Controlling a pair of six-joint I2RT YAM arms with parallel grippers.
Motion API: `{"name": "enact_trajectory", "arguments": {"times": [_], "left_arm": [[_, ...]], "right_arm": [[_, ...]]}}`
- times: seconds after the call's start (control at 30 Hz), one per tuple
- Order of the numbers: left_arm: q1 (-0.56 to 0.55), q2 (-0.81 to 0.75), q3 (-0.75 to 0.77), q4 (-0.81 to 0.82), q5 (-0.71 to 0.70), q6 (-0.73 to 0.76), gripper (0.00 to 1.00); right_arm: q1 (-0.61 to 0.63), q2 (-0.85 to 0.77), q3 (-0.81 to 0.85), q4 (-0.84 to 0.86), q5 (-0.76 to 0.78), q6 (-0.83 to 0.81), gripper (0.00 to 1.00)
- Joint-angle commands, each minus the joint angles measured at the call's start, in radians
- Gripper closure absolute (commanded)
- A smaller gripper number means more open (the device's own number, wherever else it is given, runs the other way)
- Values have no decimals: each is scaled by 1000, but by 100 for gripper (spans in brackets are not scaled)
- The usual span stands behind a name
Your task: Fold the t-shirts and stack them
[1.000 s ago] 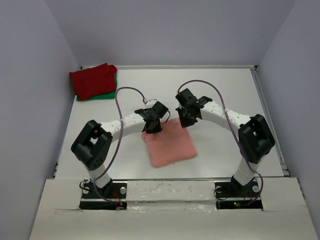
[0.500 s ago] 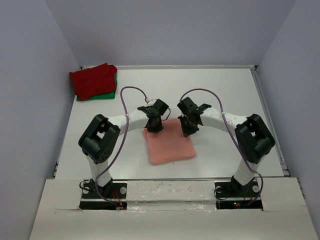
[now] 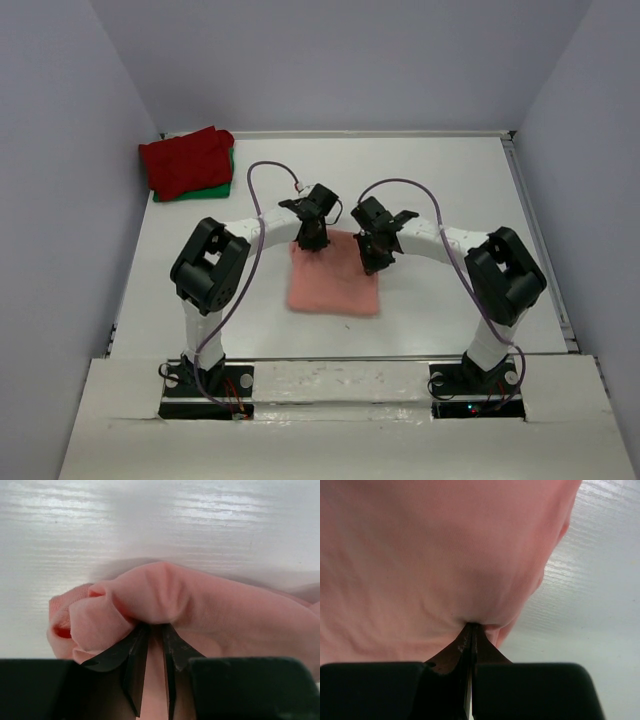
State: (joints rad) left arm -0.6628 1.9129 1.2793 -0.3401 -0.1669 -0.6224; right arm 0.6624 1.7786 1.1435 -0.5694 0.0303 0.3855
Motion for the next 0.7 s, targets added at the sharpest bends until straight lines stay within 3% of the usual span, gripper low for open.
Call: {"name": "enact_trajectory", "arguments": {"times": [0.0, 0.67], "left_arm": [[32, 37, 35, 0, 7, 36, 71], [48, 48, 66, -5, 33, 44, 71]], "right_arm": [[11, 76, 1, 37, 28, 4, 100], [11, 248, 258, -43, 43, 7, 100]]}}
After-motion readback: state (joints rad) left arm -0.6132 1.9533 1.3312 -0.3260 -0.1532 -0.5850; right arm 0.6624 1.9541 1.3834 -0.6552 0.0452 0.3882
